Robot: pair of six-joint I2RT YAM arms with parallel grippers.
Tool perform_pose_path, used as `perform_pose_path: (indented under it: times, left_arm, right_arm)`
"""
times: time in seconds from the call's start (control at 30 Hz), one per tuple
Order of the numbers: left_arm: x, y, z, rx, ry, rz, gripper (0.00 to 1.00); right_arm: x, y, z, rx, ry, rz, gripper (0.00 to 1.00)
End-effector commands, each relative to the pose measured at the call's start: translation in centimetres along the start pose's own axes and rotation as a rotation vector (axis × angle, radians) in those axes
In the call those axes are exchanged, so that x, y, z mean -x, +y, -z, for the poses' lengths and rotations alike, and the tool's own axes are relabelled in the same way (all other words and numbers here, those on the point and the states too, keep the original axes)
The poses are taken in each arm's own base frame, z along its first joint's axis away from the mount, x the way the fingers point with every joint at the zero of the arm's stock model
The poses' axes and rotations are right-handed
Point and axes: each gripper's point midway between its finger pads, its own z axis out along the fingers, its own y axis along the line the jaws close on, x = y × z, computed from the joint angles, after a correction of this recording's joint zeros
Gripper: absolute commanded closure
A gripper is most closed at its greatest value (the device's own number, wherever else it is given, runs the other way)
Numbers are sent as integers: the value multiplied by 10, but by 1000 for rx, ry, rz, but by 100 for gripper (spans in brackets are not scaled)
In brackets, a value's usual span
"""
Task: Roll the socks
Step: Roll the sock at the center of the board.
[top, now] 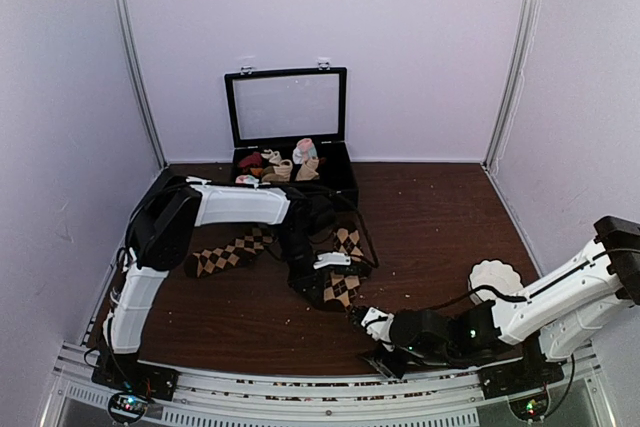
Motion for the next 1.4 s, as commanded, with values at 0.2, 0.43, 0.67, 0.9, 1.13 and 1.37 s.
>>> perform_pose_path:
  times: [0.2, 0.43, 0.67, 0.9, 1.13, 1.37]
  left_arm:
    - [1, -19, 21, -30, 19, 70, 100]
    - [7, -21, 15, -19, 42, 18, 100]
    - [10, -15, 14, -18, 44, 4, 100]
    - [16, -17, 16, -25, 30, -2, 100]
    - [16, -19, 15, -42, 23, -8, 100]
    - [14, -22, 14, -57, 28, -22, 93]
  right_arm:
    - [47, -9, 7, -252, -116, 355, 44]
    - [73, -15, -25, -210, -154, 350, 48]
    - [89, -23, -50, -176, -159, 322, 58]
    - [80, -31, -63, -136, -131, 294, 71]
    - [72, -47, -70, -170, -112, 258, 81]
    - [64, -55, -76, -170, -98, 203, 98]
